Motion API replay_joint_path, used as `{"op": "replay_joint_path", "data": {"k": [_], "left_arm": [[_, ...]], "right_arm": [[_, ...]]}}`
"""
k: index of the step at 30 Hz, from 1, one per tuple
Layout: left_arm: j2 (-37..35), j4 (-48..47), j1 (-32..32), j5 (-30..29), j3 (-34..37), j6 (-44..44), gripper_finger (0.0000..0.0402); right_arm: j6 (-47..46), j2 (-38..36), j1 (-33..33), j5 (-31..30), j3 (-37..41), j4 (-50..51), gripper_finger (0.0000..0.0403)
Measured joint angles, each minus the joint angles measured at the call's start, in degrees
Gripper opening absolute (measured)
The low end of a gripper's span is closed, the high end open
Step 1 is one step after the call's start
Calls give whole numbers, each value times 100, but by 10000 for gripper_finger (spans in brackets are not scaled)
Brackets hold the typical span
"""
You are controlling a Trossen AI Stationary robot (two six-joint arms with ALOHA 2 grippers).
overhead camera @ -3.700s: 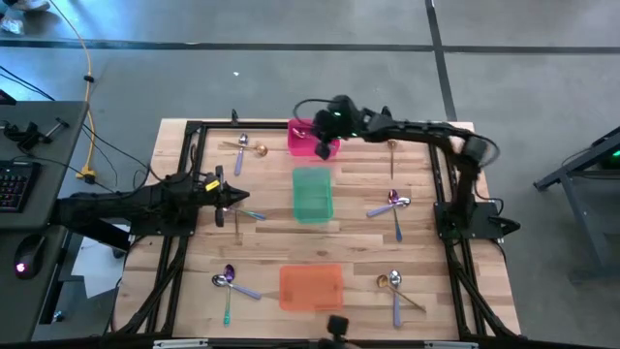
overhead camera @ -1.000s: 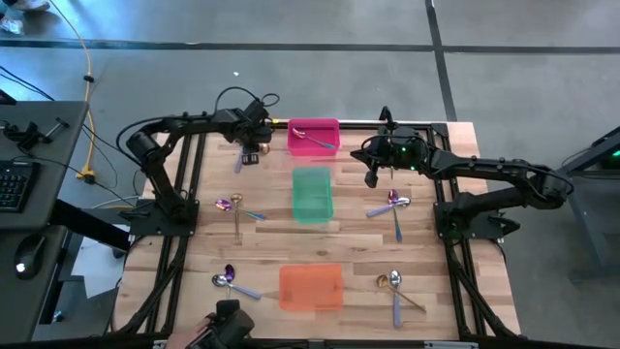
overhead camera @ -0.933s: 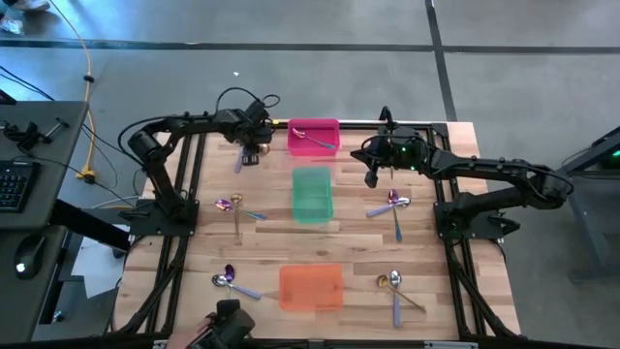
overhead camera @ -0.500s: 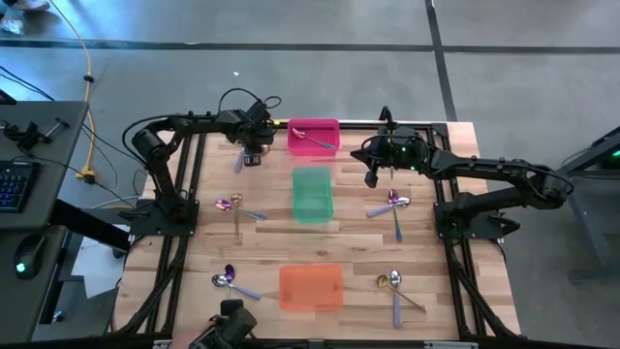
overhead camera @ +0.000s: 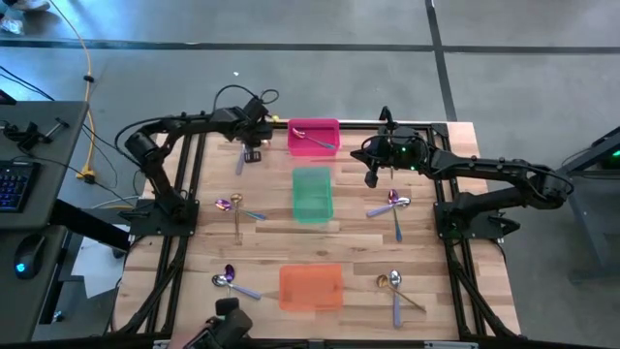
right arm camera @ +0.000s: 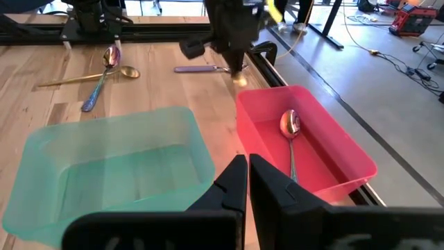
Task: Sort silverware by color (type)
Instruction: Put the gold spoon into the blue bin
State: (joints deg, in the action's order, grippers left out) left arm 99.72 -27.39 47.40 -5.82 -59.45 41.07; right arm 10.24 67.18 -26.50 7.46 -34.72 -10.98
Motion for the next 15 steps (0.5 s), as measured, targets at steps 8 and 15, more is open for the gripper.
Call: {"op": "replay_joint_path", "data": {"k": [8,15], "left_arm": [[-1311,280,-25,1661,239,-1380,2],[-2885,1749,-648,2248,1371,-2988,1]], "right_arm": [[-118,0,173,0,0,-12,0],[-846,314,822,-4,-6,-889,0]]}}
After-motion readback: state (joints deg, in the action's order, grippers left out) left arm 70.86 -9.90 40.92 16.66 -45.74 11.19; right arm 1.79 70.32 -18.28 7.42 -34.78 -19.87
